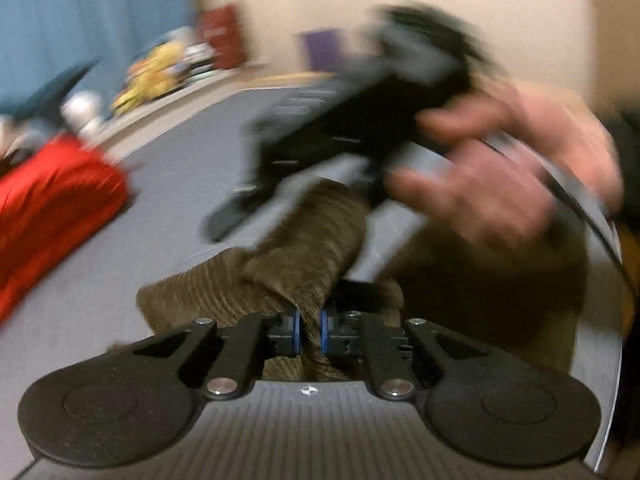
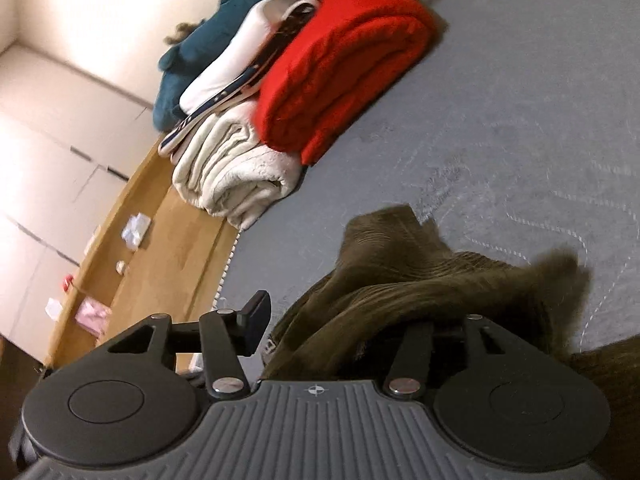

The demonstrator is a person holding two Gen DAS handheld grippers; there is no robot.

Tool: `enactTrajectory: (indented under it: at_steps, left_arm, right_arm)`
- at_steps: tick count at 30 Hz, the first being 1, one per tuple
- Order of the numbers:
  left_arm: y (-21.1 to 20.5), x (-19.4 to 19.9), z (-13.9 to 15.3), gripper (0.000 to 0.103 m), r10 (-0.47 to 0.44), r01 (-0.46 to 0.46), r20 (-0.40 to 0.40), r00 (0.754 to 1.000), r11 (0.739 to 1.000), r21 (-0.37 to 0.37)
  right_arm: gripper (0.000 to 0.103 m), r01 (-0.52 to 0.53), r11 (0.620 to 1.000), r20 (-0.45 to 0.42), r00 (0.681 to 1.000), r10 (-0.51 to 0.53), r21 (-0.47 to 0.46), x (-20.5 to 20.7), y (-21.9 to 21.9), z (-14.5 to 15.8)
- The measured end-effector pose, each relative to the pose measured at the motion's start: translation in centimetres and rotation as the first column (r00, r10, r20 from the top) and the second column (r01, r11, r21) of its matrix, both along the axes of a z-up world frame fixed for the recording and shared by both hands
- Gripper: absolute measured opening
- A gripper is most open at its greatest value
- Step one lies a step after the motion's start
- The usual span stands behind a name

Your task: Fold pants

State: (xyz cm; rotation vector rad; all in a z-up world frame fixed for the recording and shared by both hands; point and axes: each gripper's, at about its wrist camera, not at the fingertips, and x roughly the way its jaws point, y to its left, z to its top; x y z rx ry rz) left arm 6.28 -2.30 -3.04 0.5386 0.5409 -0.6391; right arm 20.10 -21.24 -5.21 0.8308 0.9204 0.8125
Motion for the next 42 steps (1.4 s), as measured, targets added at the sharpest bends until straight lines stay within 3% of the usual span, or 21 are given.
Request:
enactTrajectory:
  at_steps: [2, 5, 6, 8, 10, 12, 14, 17, 19, 21, 22, 23, 25, 26, 27, 28, 31, 33, 36, 40, 42]
  left_arm:
    - [-0.1, -0.3, -0.9, 0.010, -0.055, 0.055, -0.001, 0.998, 0.997, 0.058]
    - [0.6, 0.9, -1.2, 0.010, -0.022, 0.024, -0.044, 0.999, 0.999, 0.037]
    - [1.0, 1.3, -1.1, 0.010, -0.010, 0.011, -0.050, 0.999, 1.000, 0.023]
    - [1.8, 2.0, -0.8, 0.011, 0.010, -0.012, -0.070, 0.998, 1.000, -0.016]
    - [2.9, 2.7, -0.2, 0.019, 0.042, -0.048, -0.093, 0.995, 0.997, -0.063]
    - [4.3, 3.3, 0.5, 0.057, 0.073, -0.088, -0.113, 0.991, 0.988, -0.126]
    - [5.6, 3.7, 2.2, 0.070, 0.088, -0.109, -0.103, 0.991, 0.972, -0.210]
    - [7.3, 4.2, 4.2, 0.070, 0.124, -0.153, -0.104, 0.987, 0.921, -0.359]
    - [8.2, 4.3, 5.2, 0.070, 0.147, -0.176, -0.099, 0.984, 0.876, -0.448]
    - [8.3, 4.4, 6.1, 0.070, 0.182, -0.191, -0.066, 0.981, 0.840, -0.507]
    - [8.1, 4.2, 6.2, 0.071, 0.196, -0.194, -0.052, 0.979, 0.832, -0.520]
    - [7.7, 4.2, 6.2, 0.075, 0.212, -0.202, -0.041, 0.976, 0.826, -0.527]
    - [6.7, 3.9, 5.7, 0.082, 0.236, -0.225, -0.045, 0.971, 0.824, -0.520]
    - [5.9, 4.1, 5.1, 0.083, 0.244, -0.240, -0.060, 0.968, 0.829, -0.506]
    - [5.0, 4.3, 4.3, 0.083, 0.241, -0.252, -0.084, 0.967, 0.841, -0.478]
    - [4.2, 4.8, 3.4, 0.083, 0.240, -0.258, -0.099, 0.966, 0.856, -0.448]
    - [1.5, 6.3, 0.4, 0.084, 0.242, -0.276, -0.140, 0.960, 0.903, -0.330]
    - [0.0, 7.8, -1.7, 0.084, 0.256, -0.282, -0.139, 0.957, 0.931, -0.231]
    - [-0.6, 10.1, -4.4, 0.084, 0.307, -0.321, -0.119, 0.944, 0.940, -0.115]
    - [0.5, 12.6, -7.1, 0.082, 0.361, -0.376, -0.179, 0.915, 0.925, -0.055]
    - [1.2, 12.1, -8.1, 0.056, 0.377, -0.387, -0.178, 0.909, 0.922, -0.019]
  right_arm:
    - [0.053, -0.012, 1.000, -0.058, 0.998, 0.013, 0.026, 0.7, 0.3, -1.1]
    - [0.050, -0.011, 1.000, -0.102, 0.995, 0.013, 0.016, 1.7, 1.1, -2.2]
    - [0.034, 0.001, 1.000, -0.102, 0.995, -0.001, -0.004, 1.9, 1.3, -2.3]
    - [0.014, 0.016, 0.999, -0.081, 0.996, -0.020, -0.049, 2.2, 1.7, -2.0]
    - [0.010, 0.009, 0.997, -0.032, 0.999, -0.012, -0.077, 2.4, 2.1, -1.3]
    - [0.008, 0.004, 0.993, 0.039, 0.999, 0.001, -0.114, 2.5, 2.6, 0.1]
    - [0.008, 0.008, 0.994, 0.088, 0.996, 0.002, -0.111, 3.0, 2.4, 1.3]
    - [0.007, 0.051, 0.992, 0.128, 0.991, -0.036, -0.119, 4.5, 1.3, 2.9]
    - [0.007, 0.156, 0.982, 0.189, 0.973, -0.134, -0.108, 5.1, -0.9, 4.1]
    - [0.006, 0.307, 0.951, 0.249, 0.924, -0.290, -0.031, 5.2, -4.9, 5.3]
    - [0.006, 0.457, 0.890, 0.299, 0.849, -0.436, 0.000, 4.5, -7.5, 6.0]
    - [0.006, 0.613, 0.790, 0.333, 0.738, -0.587, 0.034, 3.6, -10.4, 6.3]
    - [0.007, 0.849, 0.528, 0.300, 0.495, -0.815, 0.035, 2.0, -16.1, 5.6]
    - [0.011, 0.909, 0.416, 0.281, 0.404, -0.871, -0.016, 1.7, -18.3, 4.7]
    - [0.011, 0.936, 0.341, 0.273, 0.351, -0.896, -0.084, 1.6, -20.2, 3.6]
    - [0.012, 0.939, 0.318, 0.271, 0.343, -0.899, -0.133, 1.8, -21.5, 2.3]
    - [0.014, 0.903, 0.338, 0.226, 0.398, -0.889, -0.264, 2.6, -24.1, -2.0]
    - [0.030, 0.862, 0.389, 0.147, 0.452, -0.880, -0.326, 3.3, -25.1, -4.7]
    - [0.039, 0.845, 0.406, 0.123, 0.471, -0.874, -0.349, 3.4, -26.1, -6.4]
    - [0.041, 0.875, 0.366, 0.065, 0.405, -0.912, -0.318, 2.6, -28.7, -7.4]
    - [0.042, 0.892, 0.327, 0.030, 0.353, -0.935, -0.313, 1.7, -29.7, -7.7]
